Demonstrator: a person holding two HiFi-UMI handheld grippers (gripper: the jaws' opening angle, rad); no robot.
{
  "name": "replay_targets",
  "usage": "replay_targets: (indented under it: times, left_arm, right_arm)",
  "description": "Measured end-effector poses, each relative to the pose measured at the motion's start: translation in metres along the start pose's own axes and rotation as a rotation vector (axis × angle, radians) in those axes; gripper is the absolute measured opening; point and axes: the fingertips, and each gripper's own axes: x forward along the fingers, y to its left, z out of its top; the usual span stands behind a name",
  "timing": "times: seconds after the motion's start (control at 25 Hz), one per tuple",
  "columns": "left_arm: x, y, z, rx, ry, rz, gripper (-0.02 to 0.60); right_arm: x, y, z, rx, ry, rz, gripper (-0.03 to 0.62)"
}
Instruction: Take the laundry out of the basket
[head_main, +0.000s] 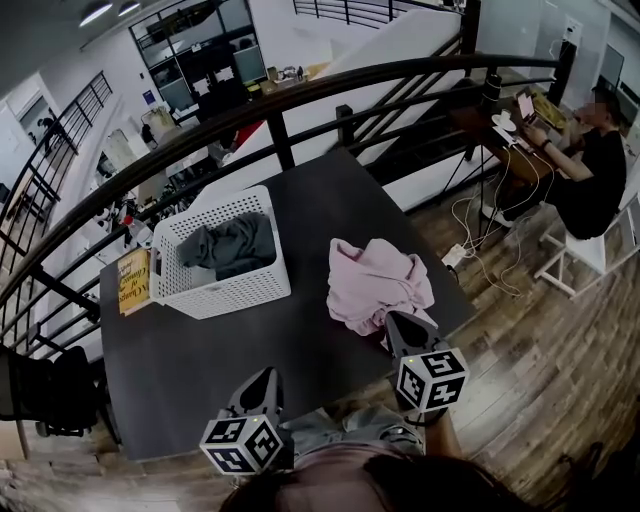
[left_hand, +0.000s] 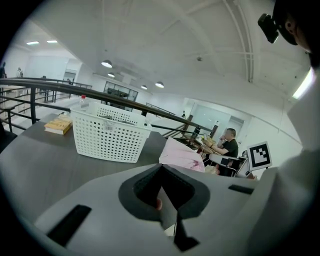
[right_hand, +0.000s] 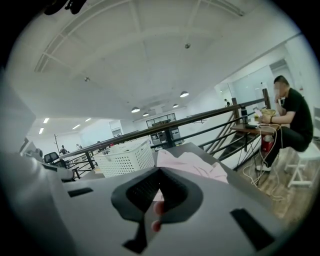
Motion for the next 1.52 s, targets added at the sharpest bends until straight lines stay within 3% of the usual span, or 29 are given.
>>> replay_targets:
  times: [0.2, 0.72, 1.16, 1.52]
  left_arm:
    - [-0.005, 0.019, 0.007, 0.0, 0.007, -0.017, -0.003]
    - [-0.013, 0.059, 0.025, -0.042, 0.002, -0.014, -0.002]
    - [-0.017, 0.094, 0.031, -0.103, -0.008, -0.007, -0.002]
    - [-0.032, 0.15, 0.041, -0.128, -0.022, 0.017, -0.003]
  right_arm:
    - [0.006, 0.022, 0.009, 0.041, -0.055, 0.001, 0.015]
    - [0.031, 0.06, 0.015, -0.018, -0.004, -0.013, 0.015]
    - [0.055, 0.103, 0.039, -0.07, -0.037, 0.08, 0.015]
    - [0.091, 0.153, 0.052, -0.098, -0.062, 0.124, 0.017]
